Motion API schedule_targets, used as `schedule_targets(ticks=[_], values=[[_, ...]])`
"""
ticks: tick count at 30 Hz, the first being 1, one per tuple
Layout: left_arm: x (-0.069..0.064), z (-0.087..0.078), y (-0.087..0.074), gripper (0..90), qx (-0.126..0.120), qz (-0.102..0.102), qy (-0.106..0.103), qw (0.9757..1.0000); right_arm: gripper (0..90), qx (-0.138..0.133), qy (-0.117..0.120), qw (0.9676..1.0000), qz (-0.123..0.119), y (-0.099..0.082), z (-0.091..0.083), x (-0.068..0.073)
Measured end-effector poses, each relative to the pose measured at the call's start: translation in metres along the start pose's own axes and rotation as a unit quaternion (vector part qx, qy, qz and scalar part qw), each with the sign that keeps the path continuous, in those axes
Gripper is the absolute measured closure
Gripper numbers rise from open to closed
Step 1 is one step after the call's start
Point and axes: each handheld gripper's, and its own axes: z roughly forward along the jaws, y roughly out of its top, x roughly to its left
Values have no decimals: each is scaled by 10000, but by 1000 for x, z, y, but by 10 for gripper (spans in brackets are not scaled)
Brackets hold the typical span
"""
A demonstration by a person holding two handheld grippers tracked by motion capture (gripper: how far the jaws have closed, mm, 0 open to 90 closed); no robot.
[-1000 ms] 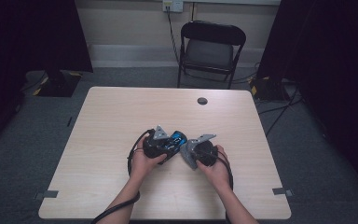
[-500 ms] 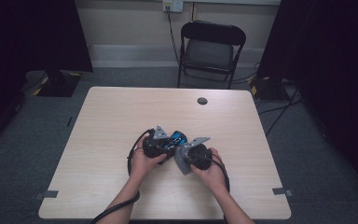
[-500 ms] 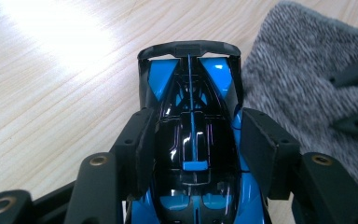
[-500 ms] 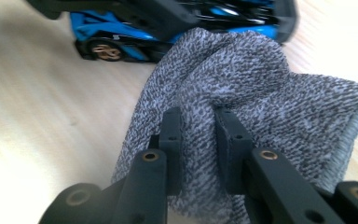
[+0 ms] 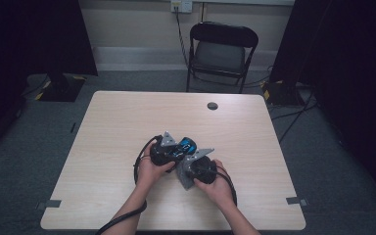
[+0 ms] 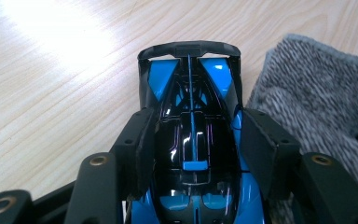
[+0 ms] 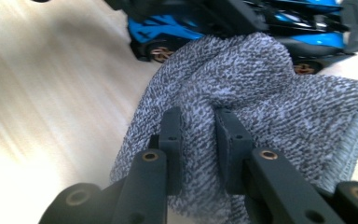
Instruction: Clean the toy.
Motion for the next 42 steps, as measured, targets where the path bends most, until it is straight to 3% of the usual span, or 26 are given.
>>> schedule_targets(ticks=[7, 12, 21, 30, 36, 42], values=[[0, 0, 0, 459, 2, -1, -3, 10000, 744, -7, 202, 9998, -96, 2, 1, 12], [0, -1, -1, 459, -35, 10, 13, 10000, 744, -51, 445, 9990, -15, 2, 2, 15], [0, 0, -1, 459, -28, 25, 37, 10000, 744, -49, 692, 9974, -219, 4, 4, 26], [0, 0, -2, 459, -62, 6, 34, 10000, 744, -139, 976, 9951, -103, 1, 0, 21], [-1, 0, -3, 460, -96, -17, 29, 9999, 745, -119, 827, 9963, -176, -1, -9, 16], [0, -1, -2, 459, -82, 33, 72, 9999, 749, -224, 597, 9980, -2, -5, -28, -4]])
